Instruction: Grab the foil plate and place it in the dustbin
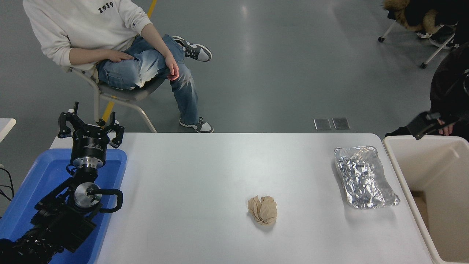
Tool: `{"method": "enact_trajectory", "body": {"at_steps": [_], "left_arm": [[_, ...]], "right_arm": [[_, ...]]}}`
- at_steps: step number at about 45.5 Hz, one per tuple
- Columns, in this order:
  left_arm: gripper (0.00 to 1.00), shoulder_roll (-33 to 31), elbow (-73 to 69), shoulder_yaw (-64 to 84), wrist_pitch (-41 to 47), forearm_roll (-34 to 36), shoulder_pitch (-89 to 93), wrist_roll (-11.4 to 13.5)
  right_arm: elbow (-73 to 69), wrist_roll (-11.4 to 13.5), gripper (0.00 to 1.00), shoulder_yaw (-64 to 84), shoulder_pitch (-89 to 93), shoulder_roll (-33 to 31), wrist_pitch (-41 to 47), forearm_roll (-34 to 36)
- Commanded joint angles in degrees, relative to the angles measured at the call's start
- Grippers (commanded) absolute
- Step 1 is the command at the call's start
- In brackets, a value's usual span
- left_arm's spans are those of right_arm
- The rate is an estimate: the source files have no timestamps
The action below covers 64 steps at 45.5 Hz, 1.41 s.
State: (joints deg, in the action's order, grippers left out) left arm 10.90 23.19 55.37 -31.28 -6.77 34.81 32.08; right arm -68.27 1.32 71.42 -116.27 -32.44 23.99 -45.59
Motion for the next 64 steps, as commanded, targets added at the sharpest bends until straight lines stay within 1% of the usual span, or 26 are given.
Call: {"method": "enact_trajectory", "body": {"at_steps": [1,7,12,17,25,33,36,43,47,48,49,51,53,56,59,64], "left_arm": [[0.99,0.0,0.01,0.0,-0.01,0.0,0.0,0.0],[0.99,0.0,0.01,0.0,-0.01,0.0,0.0,0.0],[0.99,0.0,0.01,0.0,-0.01,0.0,0.0,0.0],[0.99,0.0,0.01,0.0,-0.01,0.0,0.0,0.0],[0.99,0.0,0.01,0.0,-0.01,0.0,0.09,0.0],[0.99,0.0,0.01,0.0,0.07,0.0,0.09,0.0],[0.99,0.0,0.01,0.0,0.07,0.0,0.08,0.0],[0.99,0.0,0.01,0.0,-0.01,-0.09,0.09,0.0],[0.99,0.0,-0.08,0.0,-0.01,-0.09,0.09,0.0],[0.99,0.0,0.01,0.0,-0.01,-0.09,0.09,0.0],[0.99,0.0,0.01,0.0,0.07,0.0,0.09,0.0],[0.99,0.0,-0.08,0.09,-0.01,0.0,0.09,0.0],[0.99,0.0,0.01,0.0,0.07,0.0,0.09,0.0],[0.99,0.0,0.01,0.09,-0.01,0.0,0.09,0.0],[0.99,0.0,0.01,0.0,-0.01,0.0,0.09,0.0],[0.99,0.0,-0.08,0.0,0.07,-0.09,0.08,0.0]], "right_arm": [[13.24,1.5,1.0,-6.28,18.69,0.27,-12.03,2.17],[18.6,2.2,1.0,-13.76,28.71,0.54,-12.56,5.6],[23.0,2.29,1.0,-18.5,36.62,2.38,-15.54,7.8],[27.66,2.29,1.0,-22.02,44.09,4.23,-19.32,8.15],[32.23,2.29,0.98,-26.33,52.36,7.57,-22.22,8.15],[37.51,2.29,0.92,-29.76,59.13,11.08,-24.95,8.15],[38.74,2.29,0.86,-31.25,60.8,12.14,-25.92,8.24],[40.32,2.2,0.65,-32.31,63.09,13.46,-26.27,8.94],[40.59,2.2,0.48,-32.31,63.53,13.46,-26.27,8.94],[40.67,2.2,0.38,-32.31,63.71,13.46,-26.27,8.94],[40.76,2.2,0.35,-32.31,63.71,13.46,-26.27,8.86],[40.94,2.2,0.33,-32.31,63.79,13.46,-26.27,8.94],[41.03,2.2,0.23,-32.4,63.88,13.46,-26.27,8.94],[40.94,2.2,0.16,-32.31,63.88,13.37,-26.18,8.94],[40.94,2.2,0.0,-32.4,63.88,13.37,-26.09,8.94],[40.85,2.11,0.0,-32.4,63.88,13.37,-25.92,8.94]]}}
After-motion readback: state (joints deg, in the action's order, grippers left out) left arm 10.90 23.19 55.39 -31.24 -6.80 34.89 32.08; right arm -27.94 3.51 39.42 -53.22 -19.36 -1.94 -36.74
